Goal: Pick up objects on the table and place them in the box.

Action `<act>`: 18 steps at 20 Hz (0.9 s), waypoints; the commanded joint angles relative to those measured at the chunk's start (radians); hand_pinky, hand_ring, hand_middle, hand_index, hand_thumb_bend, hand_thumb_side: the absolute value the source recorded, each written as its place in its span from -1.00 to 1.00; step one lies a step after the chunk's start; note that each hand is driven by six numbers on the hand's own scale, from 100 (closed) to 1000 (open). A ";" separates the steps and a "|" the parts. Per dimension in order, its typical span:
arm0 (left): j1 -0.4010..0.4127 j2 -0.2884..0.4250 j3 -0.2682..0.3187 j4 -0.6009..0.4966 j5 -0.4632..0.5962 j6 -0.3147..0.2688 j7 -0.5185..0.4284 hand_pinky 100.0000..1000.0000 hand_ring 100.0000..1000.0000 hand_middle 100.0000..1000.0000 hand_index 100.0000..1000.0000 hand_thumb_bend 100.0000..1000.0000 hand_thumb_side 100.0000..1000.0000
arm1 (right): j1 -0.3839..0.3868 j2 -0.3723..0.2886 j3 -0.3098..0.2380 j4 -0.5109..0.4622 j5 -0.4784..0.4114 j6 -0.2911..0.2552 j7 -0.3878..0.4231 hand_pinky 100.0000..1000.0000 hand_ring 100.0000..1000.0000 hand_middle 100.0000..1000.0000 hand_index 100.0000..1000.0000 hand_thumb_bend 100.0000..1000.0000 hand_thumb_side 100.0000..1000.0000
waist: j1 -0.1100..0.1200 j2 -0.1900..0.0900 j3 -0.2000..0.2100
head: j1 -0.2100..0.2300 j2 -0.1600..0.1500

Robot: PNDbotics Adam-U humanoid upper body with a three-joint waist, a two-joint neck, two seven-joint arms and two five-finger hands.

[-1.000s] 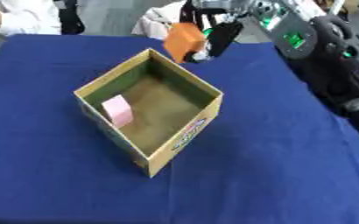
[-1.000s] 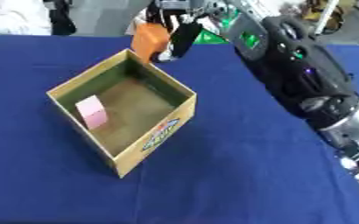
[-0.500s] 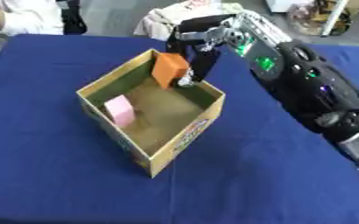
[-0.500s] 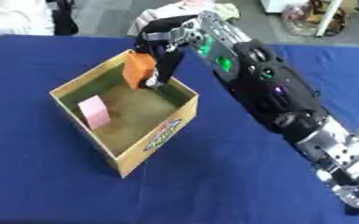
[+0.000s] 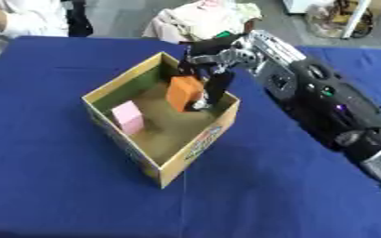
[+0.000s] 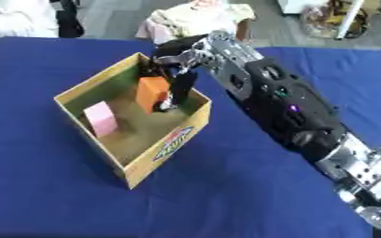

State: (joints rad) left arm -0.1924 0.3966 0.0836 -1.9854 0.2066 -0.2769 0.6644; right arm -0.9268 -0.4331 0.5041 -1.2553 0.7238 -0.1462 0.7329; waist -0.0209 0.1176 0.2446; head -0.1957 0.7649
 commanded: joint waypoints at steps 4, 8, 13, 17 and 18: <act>-0.005 0.016 0.005 -0.015 0.003 0.001 -0.002 0.66 0.24 0.39 0.66 -0.04 0.91 | -0.015 0.001 -0.001 0.009 0.040 -0.033 0.012 0.20 0.50 0.45 0.59 -0.54 -0.18 | 0.007 -0.013 -0.003 | 0.000 0.005; -0.005 0.015 0.005 -0.015 0.003 0.001 -0.002 0.66 0.24 0.39 0.66 -0.04 0.91 | -0.014 0.005 -0.007 0.015 0.058 -0.056 0.029 0.52 0.81 0.74 0.83 -0.35 0.00 | 0.007 -0.012 -0.003 | 0.001 0.005; -0.006 0.015 0.005 -0.015 0.003 0.001 -0.002 0.66 0.24 0.39 0.66 -0.04 0.91 | -0.013 0.004 -0.017 0.003 0.065 -0.071 0.040 0.58 0.85 0.76 0.82 -0.27 0.04 | 0.007 -0.013 -0.003 | 0.002 0.005; -0.006 0.015 0.006 -0.015 0.003 0.001 -0.001 0.66 0.24 0.39 0.66 -0.04 0.91 | -0.011 -0.006 -0.034 -0.027 0.049 -0.064 0.031 0.56 0.82 0.73 0.79 -0.33 0.05 | 0.008 -0.014 -0.004 | 0.003 0.005; -0.006 0.015 0.006 -0.015 0.002 0.001 -0.001 0.66 0.24 0.39 0.66 -0.04 0.91 | -0.011 -0.010 -0.040 -0.036 0.044 -0.060 0.028 0.56 0.82 0.73 0.79 -0.33 0.05 | 0.008 -0.014 -0.005 | 0.003 0.005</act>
State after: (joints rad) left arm -0.1912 0.3964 0.0836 -1.9854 0.2069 -0.2766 0.6645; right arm -0.9226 -0.4196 0.4831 -1.2644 0.7767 -0.2096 0.7660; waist -0.0199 0.1176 0.2402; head -0.1952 0.7649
